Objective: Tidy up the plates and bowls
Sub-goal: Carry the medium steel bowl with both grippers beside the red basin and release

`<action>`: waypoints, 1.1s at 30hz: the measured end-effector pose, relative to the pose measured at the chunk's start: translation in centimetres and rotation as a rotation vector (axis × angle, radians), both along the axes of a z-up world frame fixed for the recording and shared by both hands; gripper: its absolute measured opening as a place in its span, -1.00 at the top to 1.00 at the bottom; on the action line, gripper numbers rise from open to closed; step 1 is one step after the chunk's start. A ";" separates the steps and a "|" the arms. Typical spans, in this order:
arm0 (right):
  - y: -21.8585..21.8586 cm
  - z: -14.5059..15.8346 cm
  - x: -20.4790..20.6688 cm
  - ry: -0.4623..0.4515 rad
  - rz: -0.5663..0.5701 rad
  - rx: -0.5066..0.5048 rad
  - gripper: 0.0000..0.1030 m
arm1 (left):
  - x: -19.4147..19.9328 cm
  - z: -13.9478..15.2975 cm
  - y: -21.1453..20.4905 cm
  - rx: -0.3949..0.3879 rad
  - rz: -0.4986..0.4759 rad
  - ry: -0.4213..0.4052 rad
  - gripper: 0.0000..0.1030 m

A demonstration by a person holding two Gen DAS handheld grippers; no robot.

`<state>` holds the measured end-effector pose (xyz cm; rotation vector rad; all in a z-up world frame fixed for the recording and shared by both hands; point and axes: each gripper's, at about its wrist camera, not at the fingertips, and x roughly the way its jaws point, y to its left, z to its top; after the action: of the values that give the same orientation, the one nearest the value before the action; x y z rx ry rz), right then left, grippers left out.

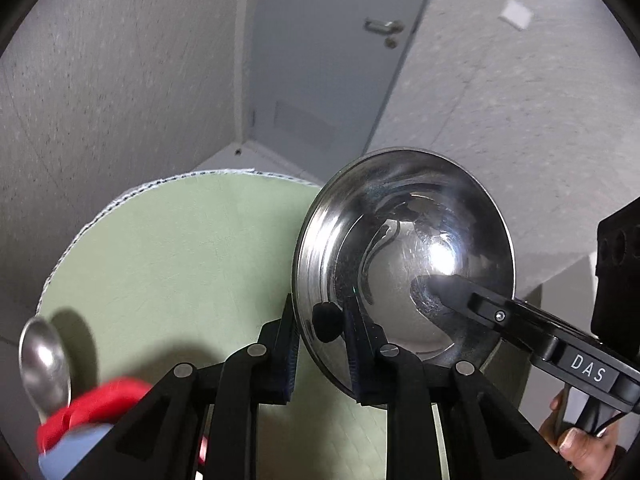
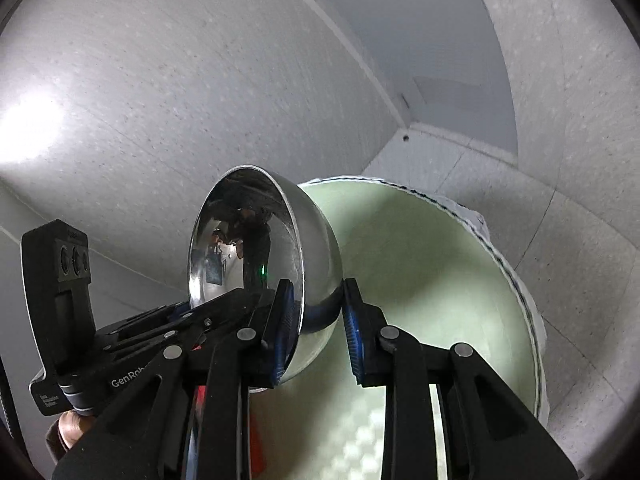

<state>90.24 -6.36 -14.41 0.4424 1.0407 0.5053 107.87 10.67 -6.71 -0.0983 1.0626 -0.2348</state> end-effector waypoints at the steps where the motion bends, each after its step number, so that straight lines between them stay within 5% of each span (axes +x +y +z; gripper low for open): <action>1: 0.0 0.9 -1.4 -0.013 -0.010 -0.004 0.52 | -1.2 0.5 0.0 -0.004 -0.008 -0.018 0.67; 8: 0.5 4.9 -12.4 -0.101 -0.054 -0.037 0.52 | -13.3 2.7 0.3 0.004 -0.068 -0.123 0.67; 18: 1.6 2.4 -25.4 -0.076 -0.110 -0.088 0.52 | -29.1 1.3 0.8 0.064 -0.128 -0.130 0.66; 29: 1.5 -3.7 -27.9 0.014 -0.131 -0.183 0.52 | -30.3 -1.6 -1.1 0.086 -0.155 -0.052 0.62; 33: 1.7 -3.4 -27.8 -0.009 -0.135 -0.232 0.51 | -28.5 -1.8 -1.3 0.074 -0.162 -0.038 0.48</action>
<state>62.48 -4.69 -17.86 0.3014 1.0388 0.2620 79.37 9.42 -8.54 0.0586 1.0415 -0.3419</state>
